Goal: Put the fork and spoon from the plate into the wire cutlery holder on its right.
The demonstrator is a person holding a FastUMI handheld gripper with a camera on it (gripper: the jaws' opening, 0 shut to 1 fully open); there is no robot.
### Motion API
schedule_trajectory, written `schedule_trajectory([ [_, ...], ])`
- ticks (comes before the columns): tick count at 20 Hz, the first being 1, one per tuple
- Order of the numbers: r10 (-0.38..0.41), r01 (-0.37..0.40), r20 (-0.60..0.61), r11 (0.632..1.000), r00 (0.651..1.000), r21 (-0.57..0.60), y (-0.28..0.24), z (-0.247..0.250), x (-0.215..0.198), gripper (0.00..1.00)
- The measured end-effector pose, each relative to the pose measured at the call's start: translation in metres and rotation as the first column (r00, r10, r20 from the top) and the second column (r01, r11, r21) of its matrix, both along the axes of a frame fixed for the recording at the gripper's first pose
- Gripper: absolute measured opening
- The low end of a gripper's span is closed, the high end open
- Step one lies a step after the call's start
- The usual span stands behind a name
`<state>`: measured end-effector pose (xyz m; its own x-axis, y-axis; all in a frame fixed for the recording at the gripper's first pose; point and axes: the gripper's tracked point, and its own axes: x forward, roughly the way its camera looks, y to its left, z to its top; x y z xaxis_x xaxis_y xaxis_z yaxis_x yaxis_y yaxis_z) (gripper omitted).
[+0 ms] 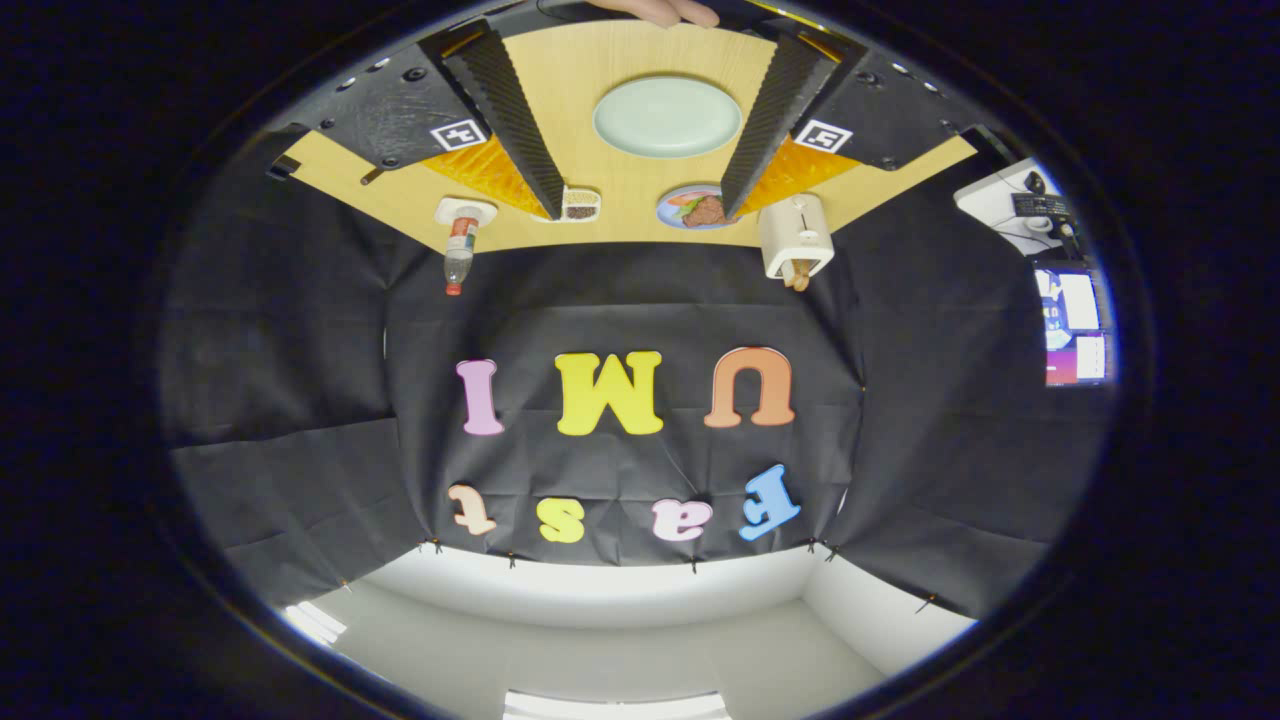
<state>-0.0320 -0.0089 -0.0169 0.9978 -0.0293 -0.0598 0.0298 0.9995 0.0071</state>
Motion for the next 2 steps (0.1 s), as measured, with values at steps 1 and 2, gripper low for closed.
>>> schedule_trajectory([
  [1, 0.001, -0.001, 0.002, 1.0, 1.0, 0.003, -0.0009, -0.0005, 0.0, 0.95],
  [2, 0.003, -0.003, 0.003, 1.0, 1.0, 0.0, -0.0005, 0.0002, -0.0011, 0.95],
])
